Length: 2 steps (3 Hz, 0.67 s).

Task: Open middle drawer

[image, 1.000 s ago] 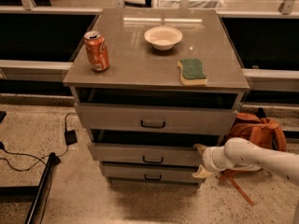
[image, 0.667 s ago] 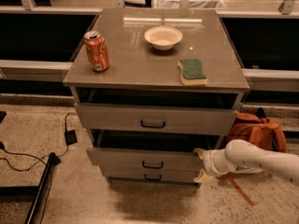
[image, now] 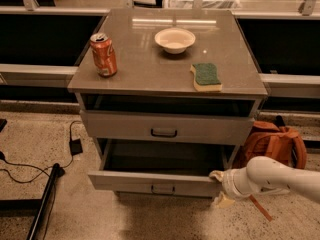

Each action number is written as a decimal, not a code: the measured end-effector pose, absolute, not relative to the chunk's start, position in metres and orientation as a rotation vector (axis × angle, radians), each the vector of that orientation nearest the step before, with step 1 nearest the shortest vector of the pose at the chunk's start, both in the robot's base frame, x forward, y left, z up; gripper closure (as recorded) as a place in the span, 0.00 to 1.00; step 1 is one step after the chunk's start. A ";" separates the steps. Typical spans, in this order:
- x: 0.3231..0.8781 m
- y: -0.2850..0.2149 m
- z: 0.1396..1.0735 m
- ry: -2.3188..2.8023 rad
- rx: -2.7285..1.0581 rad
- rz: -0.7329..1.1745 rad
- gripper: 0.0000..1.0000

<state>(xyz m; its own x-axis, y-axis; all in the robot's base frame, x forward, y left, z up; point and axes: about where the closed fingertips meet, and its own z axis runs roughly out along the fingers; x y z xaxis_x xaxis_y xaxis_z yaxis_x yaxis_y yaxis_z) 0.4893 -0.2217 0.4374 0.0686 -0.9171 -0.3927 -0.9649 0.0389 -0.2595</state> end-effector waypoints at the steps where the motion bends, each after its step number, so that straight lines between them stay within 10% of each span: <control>1: 0.465 -0.224 0.447 1.874 -1.907 0.149 0.36; 2: 0.446 -0.222 0.459 1.869 -1.911 0.157 0.38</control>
Offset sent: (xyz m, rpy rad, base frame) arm -0.0651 -0.0003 0.0387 0.0003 0.0167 0.0130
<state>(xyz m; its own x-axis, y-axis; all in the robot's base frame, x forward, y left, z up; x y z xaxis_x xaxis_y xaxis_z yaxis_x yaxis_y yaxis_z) 0.4461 -0.2222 0.4590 0.0706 -0.9173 -0.3920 -0.9698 0.0289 -0.2422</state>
